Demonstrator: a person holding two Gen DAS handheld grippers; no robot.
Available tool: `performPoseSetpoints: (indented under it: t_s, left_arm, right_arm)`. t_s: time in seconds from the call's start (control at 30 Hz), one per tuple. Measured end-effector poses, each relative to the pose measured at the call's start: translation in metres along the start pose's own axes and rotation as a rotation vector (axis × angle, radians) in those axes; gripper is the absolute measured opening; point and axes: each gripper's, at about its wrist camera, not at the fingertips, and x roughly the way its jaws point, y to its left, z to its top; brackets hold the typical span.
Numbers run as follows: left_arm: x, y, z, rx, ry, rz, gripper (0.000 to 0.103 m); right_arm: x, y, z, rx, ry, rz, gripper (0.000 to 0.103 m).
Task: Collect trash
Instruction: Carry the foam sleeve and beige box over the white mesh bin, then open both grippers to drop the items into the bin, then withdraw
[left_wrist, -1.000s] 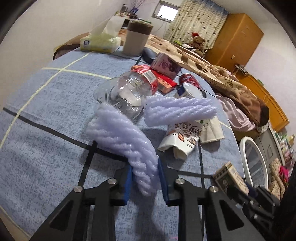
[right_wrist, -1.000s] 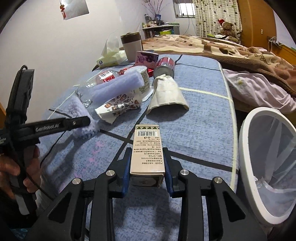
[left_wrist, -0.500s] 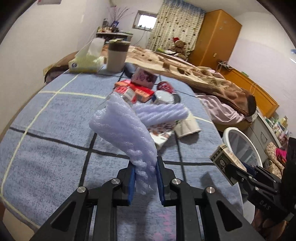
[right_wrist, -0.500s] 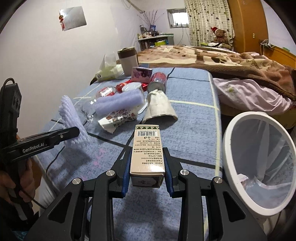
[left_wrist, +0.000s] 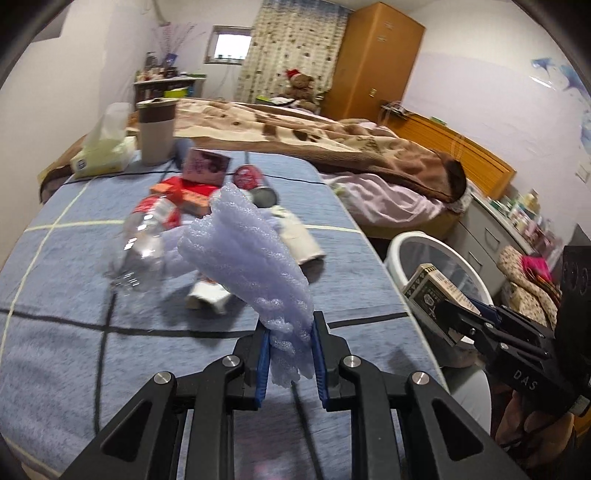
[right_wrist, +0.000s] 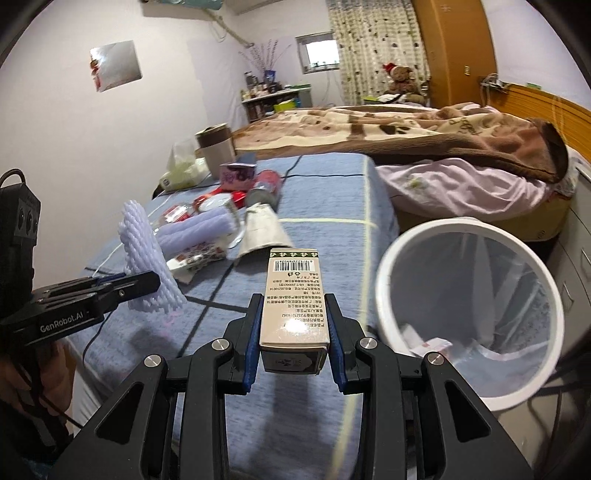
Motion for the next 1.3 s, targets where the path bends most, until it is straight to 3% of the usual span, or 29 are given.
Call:
performPoseSetpoints:
  t_s: [0.67,1.3]
  left_arm:
    - [0.056,-0.106,0.023,0.211,0.08,-0.2,0.021]
    - [0.112,-0.171,0.022,0.316,0.176,-0.304,0.022]
  right_arm:
    - [-0.023,-0.075,-0.011,0.168,-0.034,-0.179,0.032]
    - [-0.02,-0.116,-0.025,0.263,0.014,-0.227,0.033]
